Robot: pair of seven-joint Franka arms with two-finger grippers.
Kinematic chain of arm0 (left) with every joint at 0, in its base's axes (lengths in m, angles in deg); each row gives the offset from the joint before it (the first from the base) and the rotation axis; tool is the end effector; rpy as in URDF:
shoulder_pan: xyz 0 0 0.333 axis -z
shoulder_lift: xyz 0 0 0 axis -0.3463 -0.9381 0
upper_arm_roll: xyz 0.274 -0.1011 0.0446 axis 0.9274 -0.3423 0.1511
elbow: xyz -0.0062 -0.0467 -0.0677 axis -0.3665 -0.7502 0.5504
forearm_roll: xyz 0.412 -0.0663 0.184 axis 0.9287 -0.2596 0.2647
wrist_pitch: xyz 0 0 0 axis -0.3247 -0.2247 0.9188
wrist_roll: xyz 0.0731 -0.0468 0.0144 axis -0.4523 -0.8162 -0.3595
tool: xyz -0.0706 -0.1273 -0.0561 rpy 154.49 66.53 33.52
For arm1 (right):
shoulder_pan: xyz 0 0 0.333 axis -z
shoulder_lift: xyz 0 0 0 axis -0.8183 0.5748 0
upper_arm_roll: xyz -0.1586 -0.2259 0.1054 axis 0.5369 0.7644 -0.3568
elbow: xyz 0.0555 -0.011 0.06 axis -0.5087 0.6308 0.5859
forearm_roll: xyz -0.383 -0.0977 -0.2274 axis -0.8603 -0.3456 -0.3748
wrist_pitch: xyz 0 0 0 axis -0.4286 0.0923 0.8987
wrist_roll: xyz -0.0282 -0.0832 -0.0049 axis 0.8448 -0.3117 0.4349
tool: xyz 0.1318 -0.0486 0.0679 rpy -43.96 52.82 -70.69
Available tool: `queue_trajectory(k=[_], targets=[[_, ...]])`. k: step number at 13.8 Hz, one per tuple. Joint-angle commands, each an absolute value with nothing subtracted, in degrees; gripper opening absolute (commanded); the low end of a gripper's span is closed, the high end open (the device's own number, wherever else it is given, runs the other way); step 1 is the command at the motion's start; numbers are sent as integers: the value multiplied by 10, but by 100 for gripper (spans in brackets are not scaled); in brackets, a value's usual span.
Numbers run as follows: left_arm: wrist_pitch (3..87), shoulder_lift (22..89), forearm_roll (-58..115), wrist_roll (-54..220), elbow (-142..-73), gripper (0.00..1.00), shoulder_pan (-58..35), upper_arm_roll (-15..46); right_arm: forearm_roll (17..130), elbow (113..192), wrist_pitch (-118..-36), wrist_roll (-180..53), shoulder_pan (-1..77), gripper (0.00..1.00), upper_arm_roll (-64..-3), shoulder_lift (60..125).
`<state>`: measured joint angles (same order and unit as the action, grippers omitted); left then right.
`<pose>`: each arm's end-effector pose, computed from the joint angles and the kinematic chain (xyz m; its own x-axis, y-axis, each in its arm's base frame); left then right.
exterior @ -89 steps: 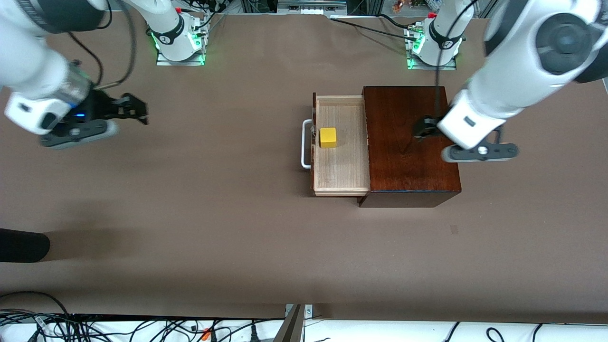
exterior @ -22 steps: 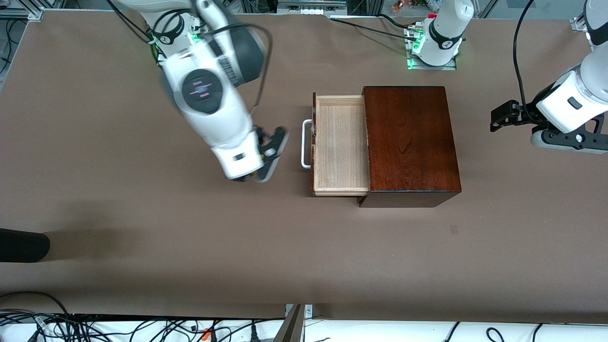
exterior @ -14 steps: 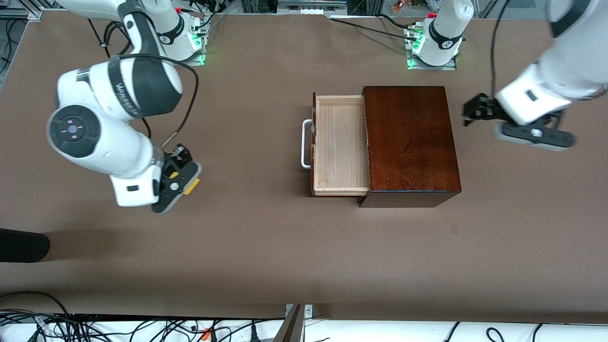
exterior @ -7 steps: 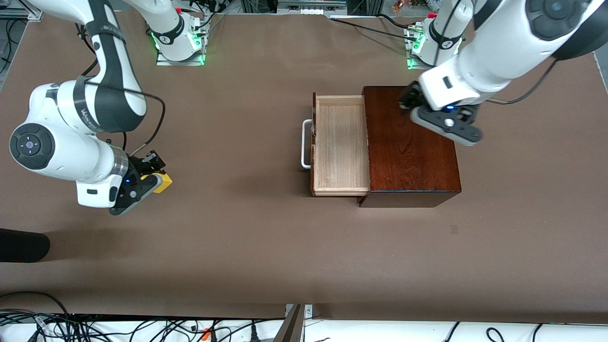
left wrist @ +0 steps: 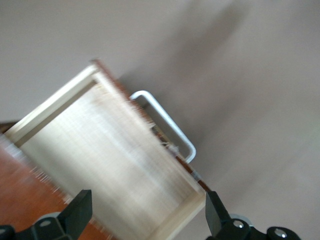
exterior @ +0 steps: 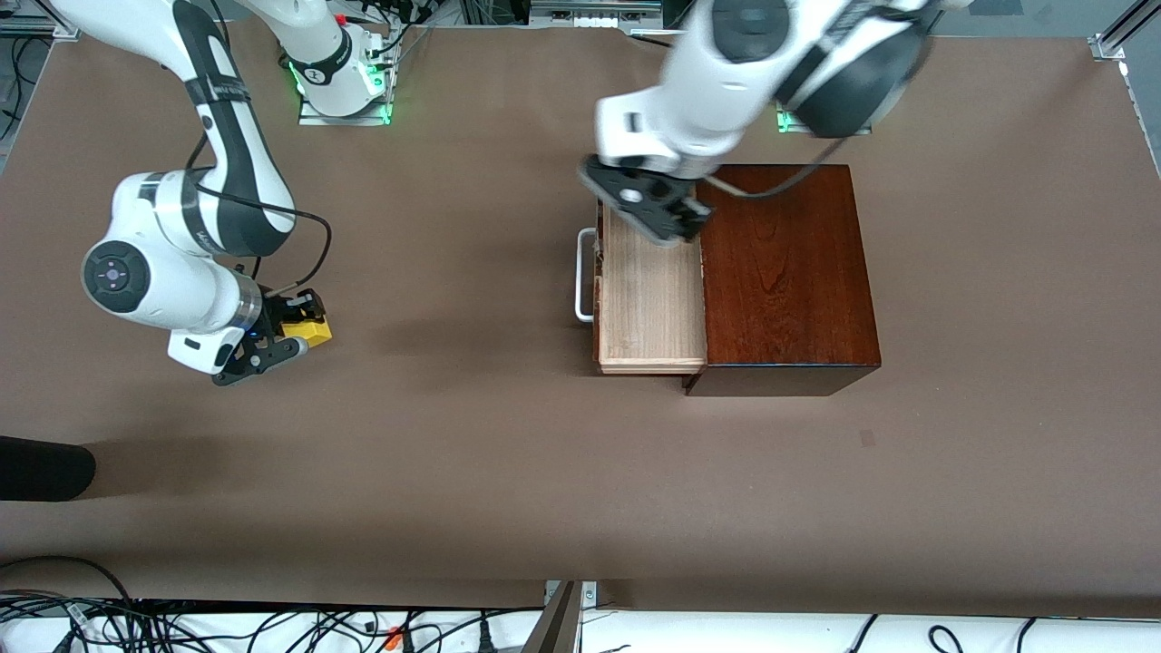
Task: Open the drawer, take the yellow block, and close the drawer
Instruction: 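Place the cube with the right gripper while the left gripper reaches the drawer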
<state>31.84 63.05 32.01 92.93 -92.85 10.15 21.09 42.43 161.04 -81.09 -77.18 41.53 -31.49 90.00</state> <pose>0.5241 -0.4895 0.4190 0.7130 -0.7003 0.0339 -0.6955 -0.7004 0.1605 0.6453 0.0769 0.2010 0.9205 0.3690 -0.1285 0.3613 -0.9290 -0.0794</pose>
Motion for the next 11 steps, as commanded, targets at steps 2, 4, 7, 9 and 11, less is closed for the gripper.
queue_trajectory(k=[2,4,7,9,11], targets=[[351,572,382,1052,-909,100,168,217,433,1691,-893,-723,426,13,-324,894],[364,543,393,1146,-894,100,178,218,424,1685,-898,-701,428,15,-323,920],[386,508,450,1225,-894,100,208,218,418,1687,-920,-699,431,18,-324,937],[395,487,493,1252,-894,100,224,218,420,1687,-928,-683,431,18,-324,947],[396,472,503,1254,-894,100,232,218,420,1687,-931,-667,431,23,-324,957]])
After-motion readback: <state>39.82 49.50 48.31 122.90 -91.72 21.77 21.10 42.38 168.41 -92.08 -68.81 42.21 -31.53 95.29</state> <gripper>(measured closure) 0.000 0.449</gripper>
